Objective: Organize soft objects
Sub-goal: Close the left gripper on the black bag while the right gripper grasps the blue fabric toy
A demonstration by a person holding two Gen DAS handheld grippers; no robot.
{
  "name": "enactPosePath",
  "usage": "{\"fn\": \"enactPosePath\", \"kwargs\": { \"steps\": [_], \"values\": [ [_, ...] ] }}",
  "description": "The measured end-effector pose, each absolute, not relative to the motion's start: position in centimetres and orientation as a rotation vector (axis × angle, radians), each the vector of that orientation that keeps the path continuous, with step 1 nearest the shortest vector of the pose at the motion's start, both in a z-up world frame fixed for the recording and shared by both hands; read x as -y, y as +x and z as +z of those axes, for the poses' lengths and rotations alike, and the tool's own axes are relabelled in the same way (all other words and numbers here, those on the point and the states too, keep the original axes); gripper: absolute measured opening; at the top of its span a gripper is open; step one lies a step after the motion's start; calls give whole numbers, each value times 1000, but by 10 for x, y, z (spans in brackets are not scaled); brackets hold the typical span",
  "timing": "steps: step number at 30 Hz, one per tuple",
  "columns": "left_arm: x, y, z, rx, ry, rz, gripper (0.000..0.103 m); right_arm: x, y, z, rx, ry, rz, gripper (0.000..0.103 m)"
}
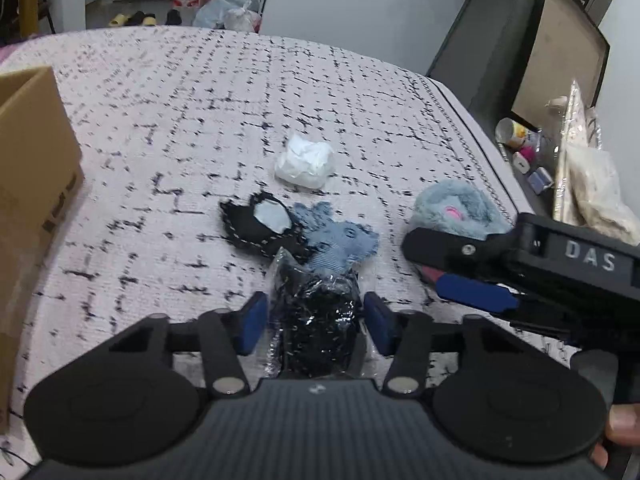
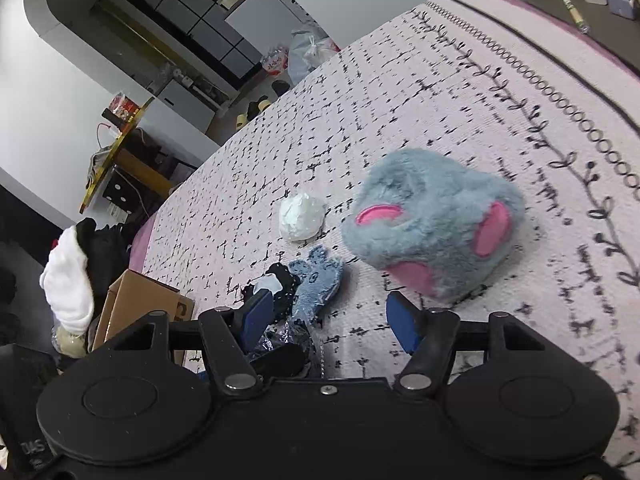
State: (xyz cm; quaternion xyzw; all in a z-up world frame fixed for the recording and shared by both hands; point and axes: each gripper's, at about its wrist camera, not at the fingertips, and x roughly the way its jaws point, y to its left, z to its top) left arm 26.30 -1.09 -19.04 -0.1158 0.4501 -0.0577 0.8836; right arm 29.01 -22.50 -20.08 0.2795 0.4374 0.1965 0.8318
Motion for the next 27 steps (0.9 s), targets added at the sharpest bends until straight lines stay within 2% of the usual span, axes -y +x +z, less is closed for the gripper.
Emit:
{"fn": "enactPosePath", "kwargs": {
  "steps": [5,7,15,17,18,27],
  "values": [
    [-5,260,-188,-927,-277,-78,42,215,298,-209,-943,616,420,56],
    [-11,259,-185,-924,-276,-59,42,212,299,-213,-947,622,420,50],
    [-29,252,-176,-913,-261,-35,42,201,308,-226,-939,665,397,49],
    [-32,248,-173,-908,-254,-31,42,198,310,-230,-943,677,402,29],
    [-33,246,-171,-907,-254,-30,41,197,311,-232,-961,679,406,13],
    [-41,231,-153,-867,-261,-32,41,201,286,-205,-917,594,393,10]
  ]
}}
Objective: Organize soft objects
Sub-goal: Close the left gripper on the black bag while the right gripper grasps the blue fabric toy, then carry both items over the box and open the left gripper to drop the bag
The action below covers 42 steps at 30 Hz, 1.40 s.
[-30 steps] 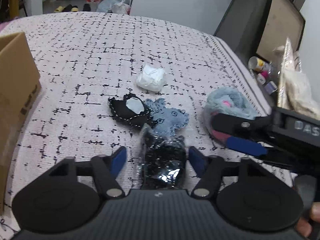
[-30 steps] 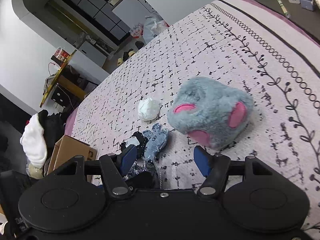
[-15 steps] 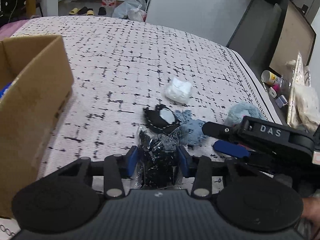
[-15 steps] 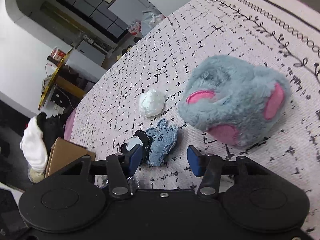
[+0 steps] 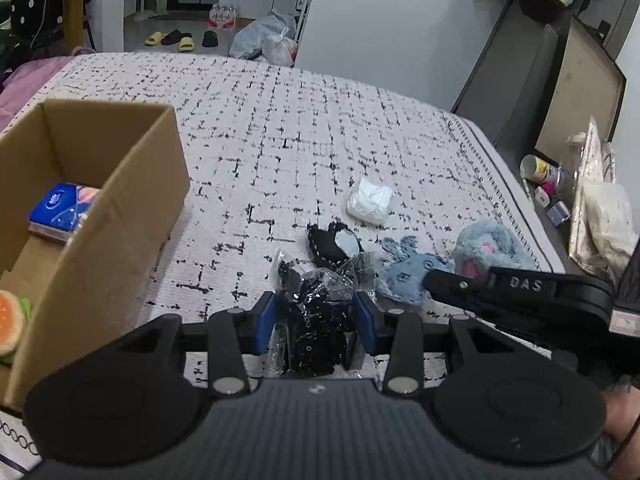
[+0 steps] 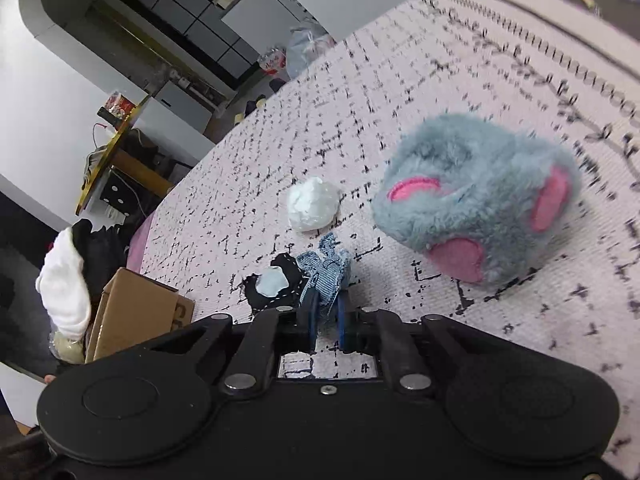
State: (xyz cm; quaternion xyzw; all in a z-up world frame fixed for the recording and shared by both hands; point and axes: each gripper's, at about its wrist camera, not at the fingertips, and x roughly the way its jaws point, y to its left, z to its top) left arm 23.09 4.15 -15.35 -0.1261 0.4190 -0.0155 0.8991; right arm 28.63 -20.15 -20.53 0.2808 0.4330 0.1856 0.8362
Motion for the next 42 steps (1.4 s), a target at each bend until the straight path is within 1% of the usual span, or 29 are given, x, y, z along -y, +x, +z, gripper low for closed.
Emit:
{"fn": "enactPosePath", "kwargs": {
  "steps": [16,31,42],
  "values": [
    [-63,198,-110,-751,-293,-63,41,186,251,-136,-808,449,389,9],
    [-95,180,-72,-667,-302,-70,41,158,232,-105,-775,389,420,9],
    [-134,179,-65,-658,-333,3,42,127,230,-89,-764,355,470,9]
  ]
}}
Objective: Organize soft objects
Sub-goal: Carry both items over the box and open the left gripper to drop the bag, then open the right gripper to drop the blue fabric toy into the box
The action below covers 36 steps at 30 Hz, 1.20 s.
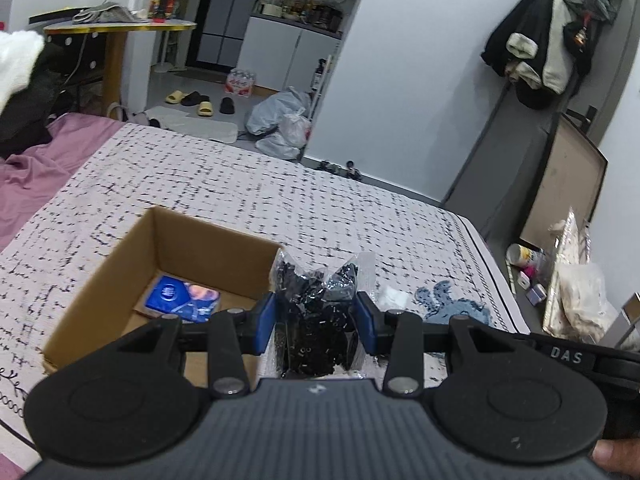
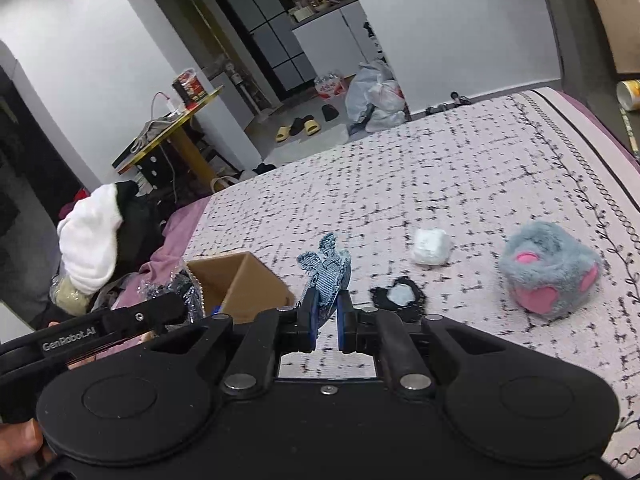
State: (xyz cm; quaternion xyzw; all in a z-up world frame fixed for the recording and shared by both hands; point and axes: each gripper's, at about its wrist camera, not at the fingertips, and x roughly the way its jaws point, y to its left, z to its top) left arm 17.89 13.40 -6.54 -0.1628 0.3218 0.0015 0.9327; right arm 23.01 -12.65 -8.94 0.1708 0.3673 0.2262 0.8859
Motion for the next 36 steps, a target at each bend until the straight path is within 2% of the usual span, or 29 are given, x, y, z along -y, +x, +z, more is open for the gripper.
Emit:
{"fn": "enactPosePath", "kwargs": {
  "steps": [27,32,36],
  "values": [
    [-221,175,-70,-660,-453,209,42,16,229,-68,-771,295,634,9],
    [-226,173,-65,-674,-458,220,48,3,226,-71,-795,291,653,9],
    [-230,170,-60,-673,-462,237,61,-5,223,-75,-824,279,656,10]
  ]
}}
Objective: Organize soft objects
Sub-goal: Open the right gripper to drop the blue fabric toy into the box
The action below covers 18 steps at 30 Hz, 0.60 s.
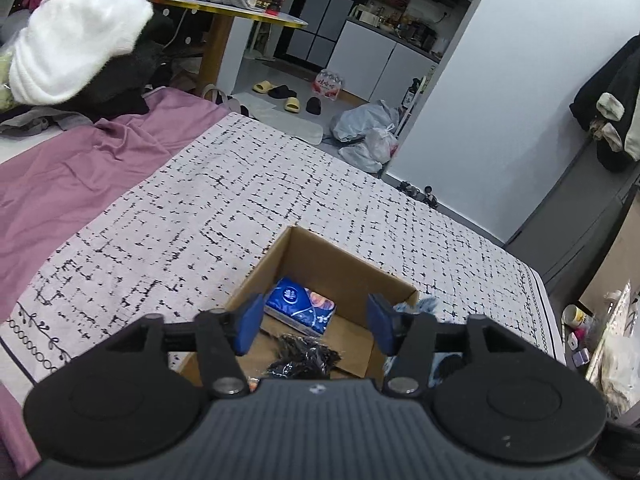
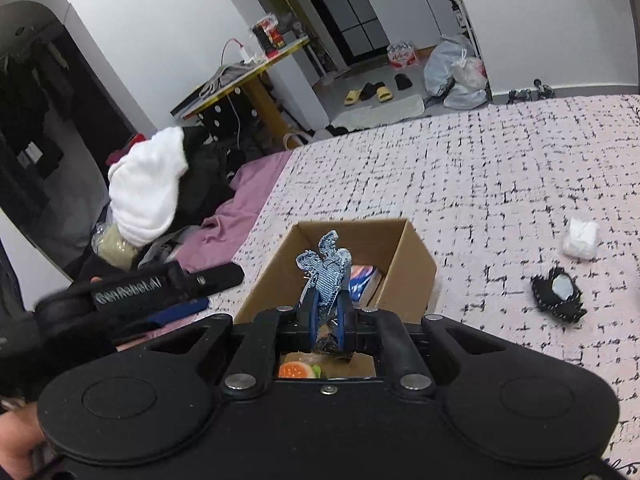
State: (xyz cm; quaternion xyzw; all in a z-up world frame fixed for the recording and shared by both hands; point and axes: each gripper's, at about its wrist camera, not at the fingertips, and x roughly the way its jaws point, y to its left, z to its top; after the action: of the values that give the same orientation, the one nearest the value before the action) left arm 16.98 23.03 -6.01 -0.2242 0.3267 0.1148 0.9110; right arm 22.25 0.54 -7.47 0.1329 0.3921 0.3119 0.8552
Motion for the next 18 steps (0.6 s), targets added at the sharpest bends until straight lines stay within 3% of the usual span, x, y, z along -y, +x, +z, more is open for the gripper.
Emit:
{"fn": "enactPosePath", "kwargs": {
  "steps": [8,11,13,18],
  "values": [
    [-228,169,-55,-691,-450,214,80,-12,215,-81,-897,251,666,22],
    [-221,171,-54,-698,-434,206,86,1,213,-77,-892,246,642,33],
    [-215,173,-54,-699,-420,204,90,12,213,-73,-878,238,619,53],
    [-193,179,-54,-712,-380,183,95,44,212,-67,-829,215,561,73]
  ]
}}
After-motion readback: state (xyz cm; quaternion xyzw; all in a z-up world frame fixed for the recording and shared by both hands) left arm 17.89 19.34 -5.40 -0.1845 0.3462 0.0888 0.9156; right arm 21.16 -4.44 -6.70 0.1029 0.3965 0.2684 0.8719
